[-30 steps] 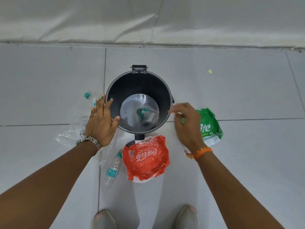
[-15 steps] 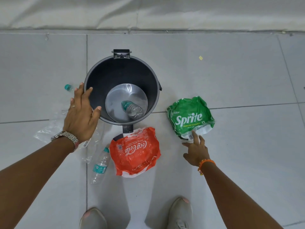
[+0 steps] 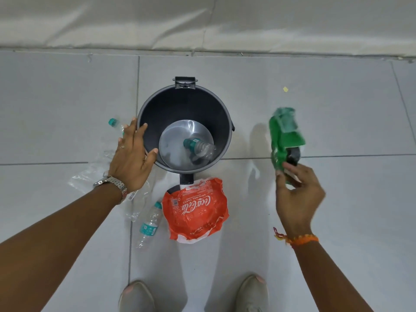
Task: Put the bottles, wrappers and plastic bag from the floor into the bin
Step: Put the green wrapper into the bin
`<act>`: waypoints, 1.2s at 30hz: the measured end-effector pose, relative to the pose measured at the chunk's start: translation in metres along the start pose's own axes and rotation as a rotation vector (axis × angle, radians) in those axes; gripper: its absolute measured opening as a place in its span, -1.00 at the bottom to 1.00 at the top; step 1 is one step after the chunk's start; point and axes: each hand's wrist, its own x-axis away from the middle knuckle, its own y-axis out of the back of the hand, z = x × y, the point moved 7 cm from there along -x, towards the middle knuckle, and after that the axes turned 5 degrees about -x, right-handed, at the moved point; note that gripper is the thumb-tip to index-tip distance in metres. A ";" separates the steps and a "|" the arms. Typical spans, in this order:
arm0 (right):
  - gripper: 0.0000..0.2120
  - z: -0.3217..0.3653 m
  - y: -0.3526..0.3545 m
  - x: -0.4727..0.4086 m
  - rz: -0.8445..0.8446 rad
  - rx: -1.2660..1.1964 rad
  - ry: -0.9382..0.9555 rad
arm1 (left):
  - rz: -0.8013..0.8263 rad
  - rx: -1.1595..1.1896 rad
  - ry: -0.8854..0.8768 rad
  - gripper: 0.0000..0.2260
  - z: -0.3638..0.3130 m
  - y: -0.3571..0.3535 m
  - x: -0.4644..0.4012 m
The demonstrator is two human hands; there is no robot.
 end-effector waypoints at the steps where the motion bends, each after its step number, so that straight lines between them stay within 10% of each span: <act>1: -0.80 0.031 0.009 0.000 -0.034 -0.062 0.090 | 0.015 0.012 0.004 -0.38 -0.001 0.000 0.000; 7: -0.87 0.154 -0.033 0.015 0.268 0.066 0.552 | 0.051 0.130 -0.005 -0.34 0.000 0.012 0.002; 17: -0.79 0.112 -0.201 0.021 1.092 0.906 0.656 | 0.055 0.158 0.019 -0.33 -0.004 0.008 -0.001; 21: -0.72 0.117 -0.204 0.012 1.146 0.512 0.483 | 0.045 0.141 0.022 -0.33 -0.005 0.008 -0.001; 25: -0.73 0.081 -0.107 -0.022 0.315 -0.113 0.121 | 0.044 0.128 -0.011 -0.33 -0.004 0.009 -0.001; 27: -0.73 0.018 -0.080 -0.010 0.180 -0.102 -0.209 | 0.042 0.128 -0.019 -0.34 -0.002 0.009 0.000; 36: -0.65 -0.116 -0.158 0.092 1.170 0.465 -0.585 | -0.008 0.196 -0.021 -0.35 -0.003 0.005 0.001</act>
